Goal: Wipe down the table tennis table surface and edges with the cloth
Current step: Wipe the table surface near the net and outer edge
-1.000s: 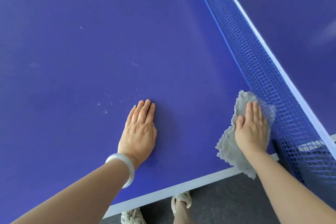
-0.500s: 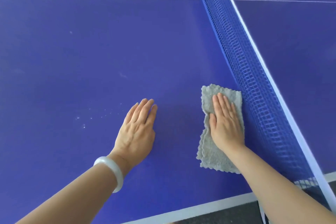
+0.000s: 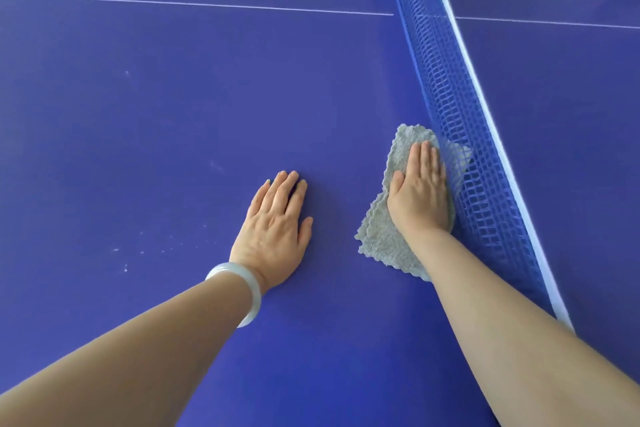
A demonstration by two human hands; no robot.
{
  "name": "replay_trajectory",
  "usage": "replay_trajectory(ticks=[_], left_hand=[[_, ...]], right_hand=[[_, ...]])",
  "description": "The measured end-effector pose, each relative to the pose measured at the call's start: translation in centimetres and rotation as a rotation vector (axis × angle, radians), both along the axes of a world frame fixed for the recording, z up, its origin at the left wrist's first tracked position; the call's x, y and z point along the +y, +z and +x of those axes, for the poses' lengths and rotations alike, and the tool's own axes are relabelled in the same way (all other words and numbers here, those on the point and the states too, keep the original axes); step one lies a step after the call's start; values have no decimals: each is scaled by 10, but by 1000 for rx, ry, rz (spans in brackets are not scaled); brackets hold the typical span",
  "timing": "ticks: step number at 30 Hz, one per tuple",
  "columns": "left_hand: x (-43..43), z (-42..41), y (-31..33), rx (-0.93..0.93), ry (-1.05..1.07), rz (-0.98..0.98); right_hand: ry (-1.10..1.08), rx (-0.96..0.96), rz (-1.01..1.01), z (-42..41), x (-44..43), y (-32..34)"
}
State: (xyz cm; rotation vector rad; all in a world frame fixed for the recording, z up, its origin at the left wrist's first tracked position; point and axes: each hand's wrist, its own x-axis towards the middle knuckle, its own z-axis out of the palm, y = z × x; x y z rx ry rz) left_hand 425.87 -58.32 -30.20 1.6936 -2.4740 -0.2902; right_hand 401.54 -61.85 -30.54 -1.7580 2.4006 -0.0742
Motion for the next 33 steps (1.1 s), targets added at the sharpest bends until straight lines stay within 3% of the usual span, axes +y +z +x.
replay_trajectory(ticks=[5, 7, 9, 15, 17, 20, 24, 26, 31, 33], left_hand=[[2, 1, 2, 4, 15, 24], [1, 0, 4, 12, 10, 23], [0, -2, 4, 7, 6, 24], [-3, -3, 3, -13, 8, 13], [-3, -2, 3, -29, 13, 17], [-1, 0, 3, -40, 20, 18], [0, -1, 5, -29, 20, 35], [-1, -2, 6, -30, 20, 32], [-2, -1, 6, -45, 17, 32], [-3, 0, 6, -53, 18, 24]], right_hand=[[489, 26, -8, 27, 90, 2], [591, 17, -3, 11, 102, 1], [532, 39, 2, -6, 83, 1], [60, 63, 24, -10, -52, 8], [112, 17, 10, 12, -54, 7], [429, 27, -16, 44, 18, 1], [685, -15, -9, 23, 72, 0], [581, 24, -19, 5, 42, 3], [56, 45, 14, 5, -65, 5], [15, 14, 13, 25, -74, 4]])
